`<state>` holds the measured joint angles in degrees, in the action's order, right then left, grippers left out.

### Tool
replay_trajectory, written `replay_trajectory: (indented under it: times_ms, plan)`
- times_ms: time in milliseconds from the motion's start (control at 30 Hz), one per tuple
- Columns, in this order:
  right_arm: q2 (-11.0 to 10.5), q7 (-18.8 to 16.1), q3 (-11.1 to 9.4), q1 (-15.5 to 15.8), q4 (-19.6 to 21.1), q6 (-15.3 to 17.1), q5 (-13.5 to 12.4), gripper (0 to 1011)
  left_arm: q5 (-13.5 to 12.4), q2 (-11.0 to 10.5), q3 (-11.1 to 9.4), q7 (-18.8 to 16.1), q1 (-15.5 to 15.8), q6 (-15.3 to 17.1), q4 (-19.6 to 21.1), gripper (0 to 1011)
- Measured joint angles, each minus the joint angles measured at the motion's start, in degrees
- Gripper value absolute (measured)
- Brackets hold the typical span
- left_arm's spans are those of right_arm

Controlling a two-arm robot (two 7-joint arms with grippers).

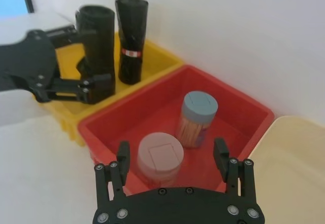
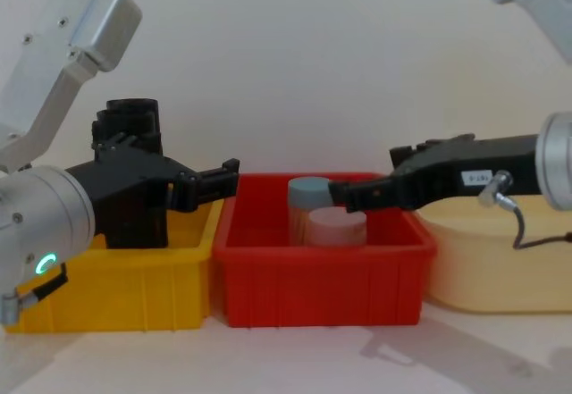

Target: Pick up the garbage bag with the one hand and transfer it to the other hand.

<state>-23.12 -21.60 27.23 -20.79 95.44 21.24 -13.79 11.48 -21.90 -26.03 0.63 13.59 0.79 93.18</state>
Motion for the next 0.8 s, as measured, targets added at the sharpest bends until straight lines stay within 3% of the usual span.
replay_trajectory:
  times_ms: [467, 800]
  plan:
    - [0.95, -1.67, 4.11, -5.17, -5.26, 2.88, 3.89, 999, 0.00, 0.00, 0.00, 0.00, 0.00, 0.00, 0.00, 1001]
    - [1.94, -2.89, 5.77, -7.38, -8.19, 3.39, 5.47, 999, 0.00, 0.00, 0.00, 0.00, 0.00, 0.00, 0.00, 1001]
